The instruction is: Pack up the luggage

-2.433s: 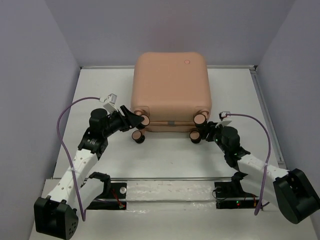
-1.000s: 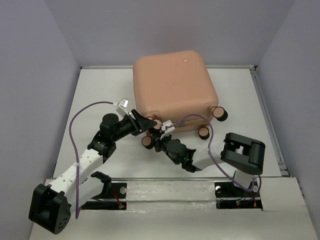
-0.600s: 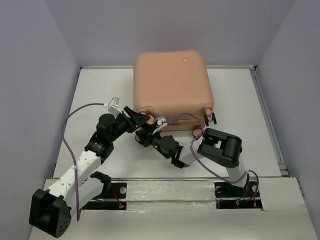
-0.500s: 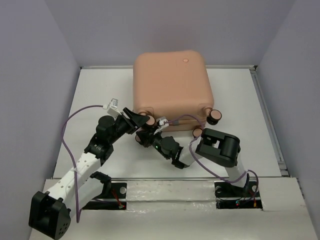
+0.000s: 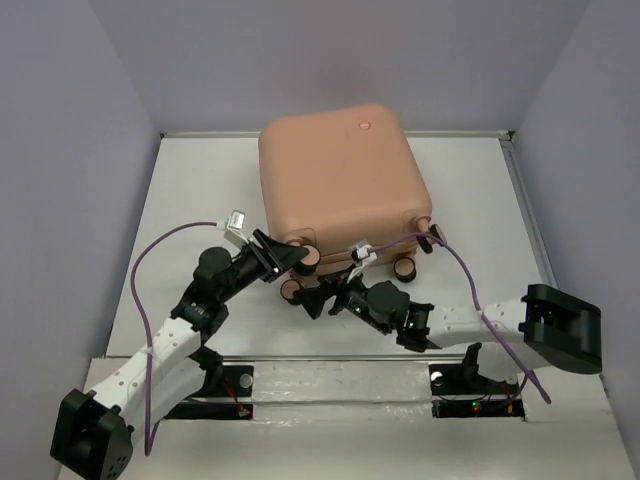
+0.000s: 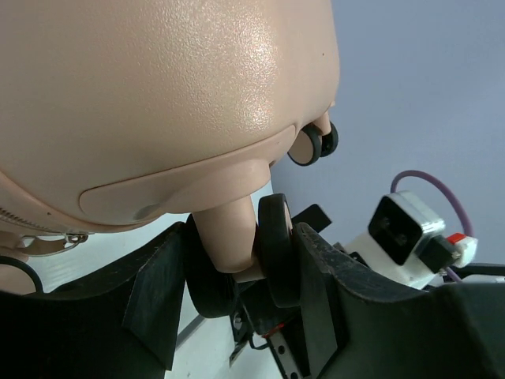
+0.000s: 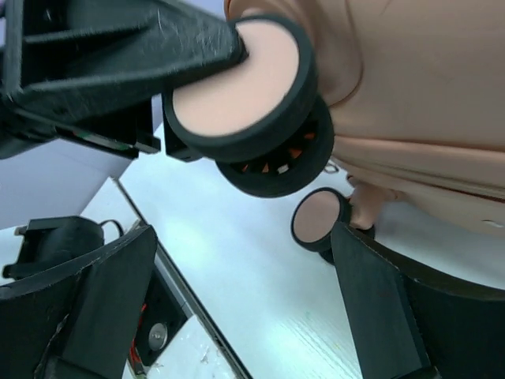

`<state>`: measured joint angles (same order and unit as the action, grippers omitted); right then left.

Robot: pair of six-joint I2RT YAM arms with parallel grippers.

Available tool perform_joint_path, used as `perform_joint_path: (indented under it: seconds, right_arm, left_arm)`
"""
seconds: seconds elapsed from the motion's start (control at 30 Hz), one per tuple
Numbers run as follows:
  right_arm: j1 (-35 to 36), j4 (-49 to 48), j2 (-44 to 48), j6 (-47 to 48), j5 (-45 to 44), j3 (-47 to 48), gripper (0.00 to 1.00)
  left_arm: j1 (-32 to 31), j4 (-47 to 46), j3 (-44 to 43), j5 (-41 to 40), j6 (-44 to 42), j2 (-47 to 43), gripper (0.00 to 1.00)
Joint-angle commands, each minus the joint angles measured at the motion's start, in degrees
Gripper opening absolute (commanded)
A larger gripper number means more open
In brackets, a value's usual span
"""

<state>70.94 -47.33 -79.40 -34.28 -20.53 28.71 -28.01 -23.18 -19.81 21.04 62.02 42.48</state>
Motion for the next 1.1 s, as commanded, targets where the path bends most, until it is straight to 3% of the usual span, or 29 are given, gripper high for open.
perform_joint_path:
  seconds: [0.0,0.1,0.33,0.47,0.57,0.63,0.67,0.8,0.93,1.07]
  right_arm:
    - [-0.10,16.81,4.42,6.40,-4.42,5.63,0.98]
    - [-0.62,19.12,4.86,10.44,-6.80,8.99,0.99]
    - [-5.11,19.12,-0.22,16.08,-2.85,18.74,0.97]
    - [-5.63,17.98,-4.36,17.14,-4.25,22.79,0.90]
    - [-6.16,14.82,-6.65,17.23,-6.53,23.85,0.71]
    - [-6.16,12.89,-7.52,16.79,-8.03,24.20,0.53]
    - [-6.16,11.66,-7.79,16.44,-8.55,24.29,0.35]
    - [-6.16,10.24,-8.49,16.09,-9.08,24.46,0.07]
    - [-6.16,10.59,-8.50,16.79,-8.65,24.73,0.07]
    - [-6.68,11.65,-7.71,17.49,-8.47,25.08,0.07]
  left_arm:
    - [-0.73,-14.35,-1.63,4.89,-2.34,-2.40,0.33]
    - [-0.73,-13.04,-1.89,4.89,-3.13,-2.40,0.38]
    - [-0.73,-11.72,-1.54,4.89,-4.19,-2.58,0.46]
    - [-0.73,-10.57,-1.28,4.80,-4.63,-3.19,0.47]
    - [-0.64,-8.74,-1.63,4.80,-5.85,-3.89,0.53]
    - [-0.64,-5.67,-2.50,4.37,-7.95,-4.77,0.57]
    - [-0.64,-3.65,-3.03,3.93,-9.10,-5.12,0.60]
    - [-0.47,12.95,-8.65,-5.19,-18.40,-7.93,0.67]
    - [-0.47,26.41,-10.69,-23.62,-24.75,-14.85,0.69]
    - [-0.47,26.53,-3.69,-24.30,-24.14,-19.36,0.62]
